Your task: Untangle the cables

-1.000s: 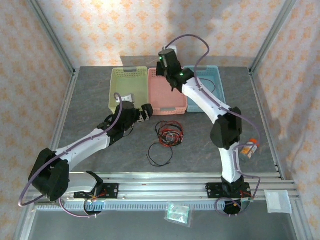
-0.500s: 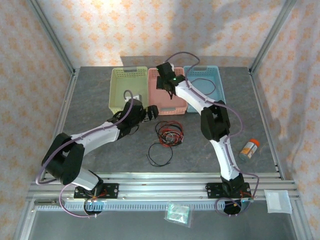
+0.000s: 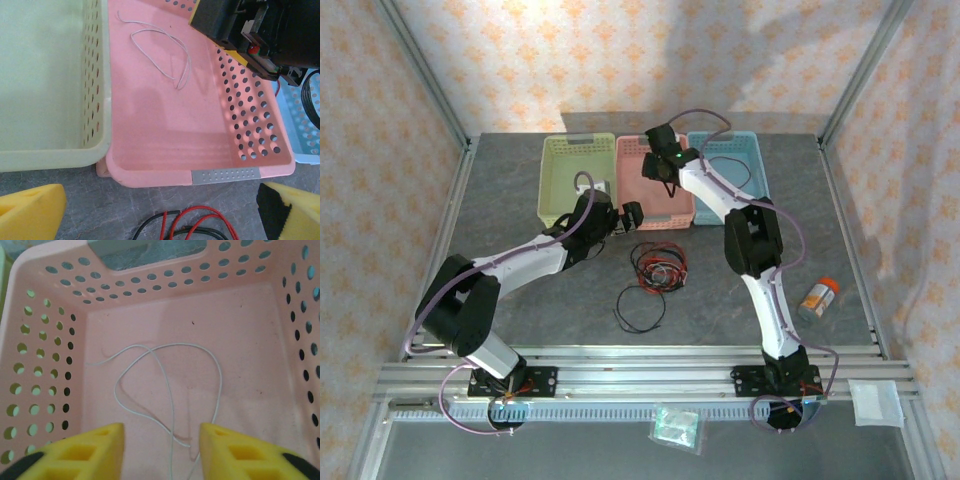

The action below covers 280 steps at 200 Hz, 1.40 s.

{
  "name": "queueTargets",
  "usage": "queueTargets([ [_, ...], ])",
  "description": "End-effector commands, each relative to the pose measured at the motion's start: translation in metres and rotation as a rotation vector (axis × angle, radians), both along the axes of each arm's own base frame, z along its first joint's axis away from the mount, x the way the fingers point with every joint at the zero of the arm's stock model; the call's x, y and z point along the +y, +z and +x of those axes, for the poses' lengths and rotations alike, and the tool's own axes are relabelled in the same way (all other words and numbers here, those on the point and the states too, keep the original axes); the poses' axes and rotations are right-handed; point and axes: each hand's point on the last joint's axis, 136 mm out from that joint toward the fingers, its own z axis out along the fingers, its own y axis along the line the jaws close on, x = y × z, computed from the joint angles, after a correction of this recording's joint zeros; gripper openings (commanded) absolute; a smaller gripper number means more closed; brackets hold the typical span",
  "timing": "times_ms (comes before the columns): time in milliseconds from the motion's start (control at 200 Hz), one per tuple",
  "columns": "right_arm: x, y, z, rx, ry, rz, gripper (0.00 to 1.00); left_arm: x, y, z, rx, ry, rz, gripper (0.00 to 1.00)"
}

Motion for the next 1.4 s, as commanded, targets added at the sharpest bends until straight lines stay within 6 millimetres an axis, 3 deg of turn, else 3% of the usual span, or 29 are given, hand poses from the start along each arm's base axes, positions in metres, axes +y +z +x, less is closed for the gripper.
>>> queueTargets([
  [0,-0.003,0.054,-0.004,-0.077,0.007,0.017,0.51,-0.001,0.019,-0.002,-0.031,-0.017,0.015,0.99],
  [145,-0.008,0.086,-0.03,-0.133,0.035,0.011,0.54,-0.004,0.025,-0.02,-0.042,-0.09,0.043,0.99],
  [310,-0.019,0.09,-0.093,-0.187,0.078,0.011,0.55,-0.007,0.016,-0.055,-0.012,-0.18,0.091,0.99],
  [411,-0.025,0.084,-0.137,-0.189,0.103,0.026,0.54,-0.009,0.0,-0.08,0.035,-0.217,0.125,0.98],
  [551,-0.031,0.058,-0.194,-0.129,0.135,0.014,0.54,-0.008,-0.021,-0.112,0.106,-0.246,0.149,0.96],
  [801,-0.041,0.03,-0.26,-0.024,0.127,0.003,0.53,-0.005,-0.045,-0.159,0.22,-0.297,0.18,0.92],
  [916,-0.034,0.032,-0.279,-0.038,0.15,0.053,0.5,-0.003,-0.057,-0.18,0.272,-0.307,0.181,0.9],
  [1021,-0.033,0.029,-0.289,-0.051,0.148,0.087,0.47,-0.005,-0.064,-0.197,0.291,-0.326,0.184,0.81],
  [1397,-0.032,0.027,-0.282,-0.069,0.13,0.069,0.46,0.003,-0.087,-0.221,0.348,-0.346,0.257,0.56],
])
